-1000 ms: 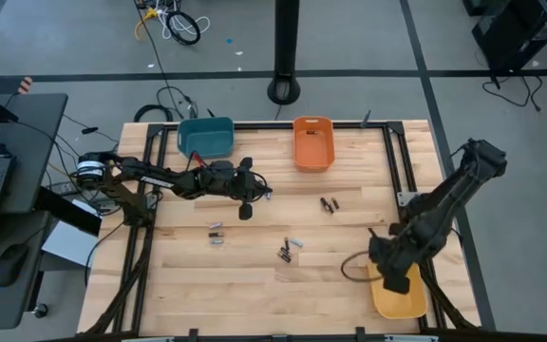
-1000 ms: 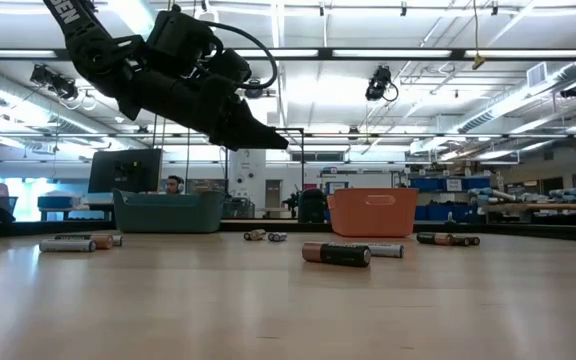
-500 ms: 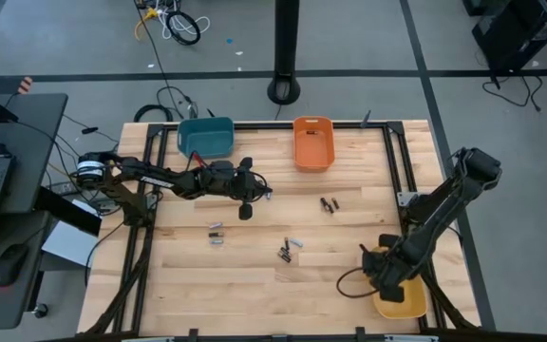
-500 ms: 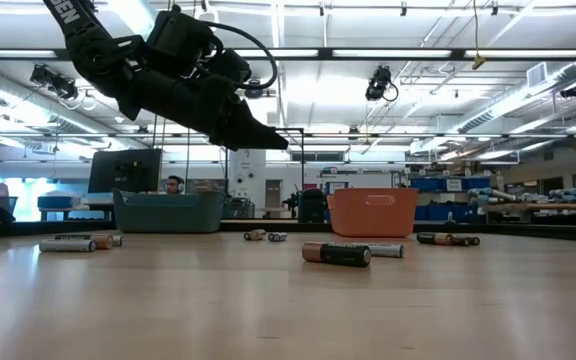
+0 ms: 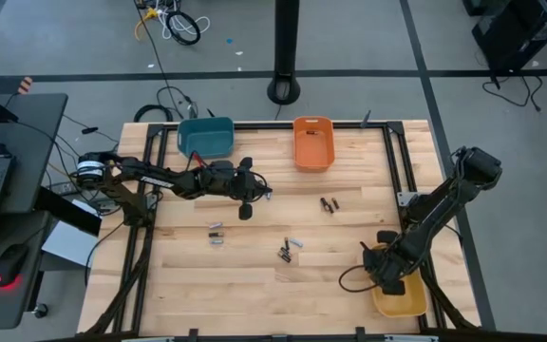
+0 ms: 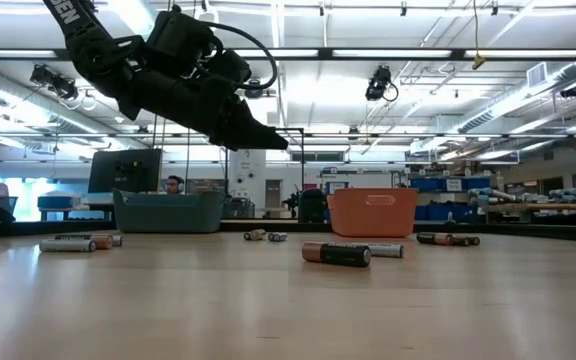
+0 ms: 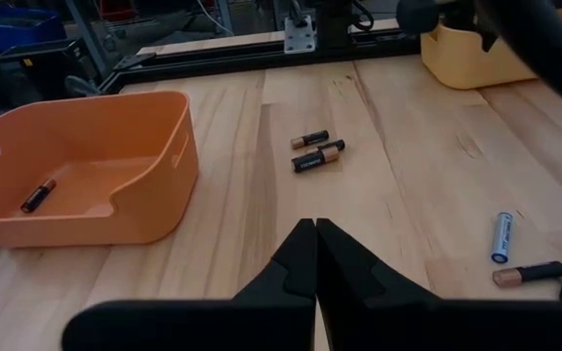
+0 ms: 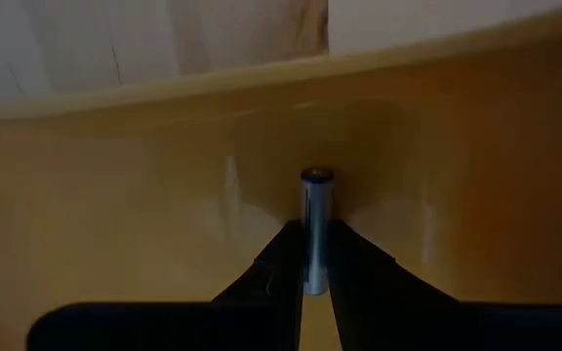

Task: Sort batteries
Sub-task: Put the silver battery into the yellow bin, then put the big black battery into the blue bin

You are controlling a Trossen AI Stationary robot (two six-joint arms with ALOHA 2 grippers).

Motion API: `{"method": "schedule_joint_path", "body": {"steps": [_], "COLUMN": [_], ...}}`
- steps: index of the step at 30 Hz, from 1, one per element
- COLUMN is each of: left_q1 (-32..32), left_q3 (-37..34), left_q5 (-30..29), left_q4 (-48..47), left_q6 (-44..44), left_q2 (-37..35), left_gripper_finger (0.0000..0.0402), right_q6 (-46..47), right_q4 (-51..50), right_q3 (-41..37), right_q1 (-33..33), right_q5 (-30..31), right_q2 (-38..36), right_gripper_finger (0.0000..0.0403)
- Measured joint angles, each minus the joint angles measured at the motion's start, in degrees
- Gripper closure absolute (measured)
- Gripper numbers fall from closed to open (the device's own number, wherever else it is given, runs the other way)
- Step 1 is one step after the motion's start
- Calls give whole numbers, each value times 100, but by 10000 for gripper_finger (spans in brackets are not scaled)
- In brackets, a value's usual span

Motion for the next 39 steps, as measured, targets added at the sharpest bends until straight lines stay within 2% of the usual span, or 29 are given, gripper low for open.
{"method": "schedule_joint_path", "body": {"steps": [7,15,26,29,34,39], "left_q1": [0,0,0,0,0,0], "left_q3": [1,1,2,2,51,63], "left_q5": [0,-1,-2,-2,-2,-2], "left_q4": [-3,-2,-1,4,3,-27], "left_q6": [-26,-72,-102,-116,-143,-145], "left_q2": [0,0,0,0,-2,-2], "left_gripper_finger": [395,395,395,395,395,395], "right_q6": [-109,161,120,90,51,-190], "right_q4": [19,-24,-829,-1093,-1749,-2404], "right_q3": [-29,-20,471,688,1274,1877], "right_q1": [0,-4,-92,-172,-299,-494], "right_q5": [13,-172,-253,-488,-649,-656], "right_q2": [-2,9,24,24,17,15], "right_gripper_finger": [351,314,260,249,257,311]}}
